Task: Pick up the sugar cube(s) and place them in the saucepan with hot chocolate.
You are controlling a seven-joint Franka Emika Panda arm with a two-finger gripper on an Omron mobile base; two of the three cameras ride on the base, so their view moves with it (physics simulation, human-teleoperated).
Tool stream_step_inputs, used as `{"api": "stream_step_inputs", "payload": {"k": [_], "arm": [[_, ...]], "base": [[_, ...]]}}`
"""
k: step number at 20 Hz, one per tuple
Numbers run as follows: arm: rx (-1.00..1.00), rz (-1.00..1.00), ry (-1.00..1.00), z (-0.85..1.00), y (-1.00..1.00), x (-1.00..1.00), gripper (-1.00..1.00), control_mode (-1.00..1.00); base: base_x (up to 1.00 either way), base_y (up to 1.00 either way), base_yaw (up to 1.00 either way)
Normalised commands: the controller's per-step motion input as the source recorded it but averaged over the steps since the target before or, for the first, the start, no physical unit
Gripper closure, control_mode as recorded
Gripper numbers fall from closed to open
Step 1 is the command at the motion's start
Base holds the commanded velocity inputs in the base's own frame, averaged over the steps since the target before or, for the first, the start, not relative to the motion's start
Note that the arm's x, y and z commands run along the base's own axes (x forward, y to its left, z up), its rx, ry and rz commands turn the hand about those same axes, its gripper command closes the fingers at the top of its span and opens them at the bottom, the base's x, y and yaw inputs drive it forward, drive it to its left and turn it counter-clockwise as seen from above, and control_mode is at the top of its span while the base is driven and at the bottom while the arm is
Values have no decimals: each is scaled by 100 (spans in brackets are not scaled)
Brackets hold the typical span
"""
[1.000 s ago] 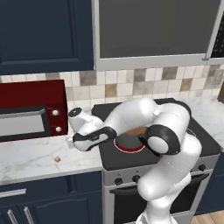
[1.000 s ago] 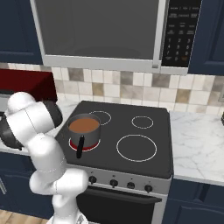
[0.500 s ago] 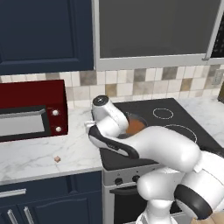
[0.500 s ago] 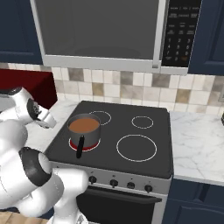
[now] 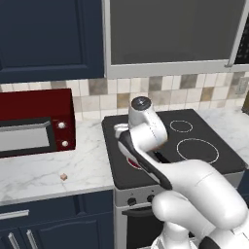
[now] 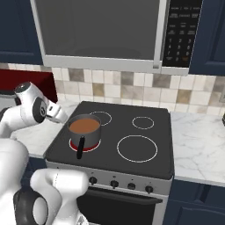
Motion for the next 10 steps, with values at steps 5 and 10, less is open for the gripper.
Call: {"api": "stream_step_inputs", "payload": {"k": [5, 10], "arm": [[1, 0, 3, 10, -72, 9, 100, -100], [-1, 0, 15, 0, -44, 48, 100, -100]], "base": [[0, 0, 0], [0, 0, 0]]}}
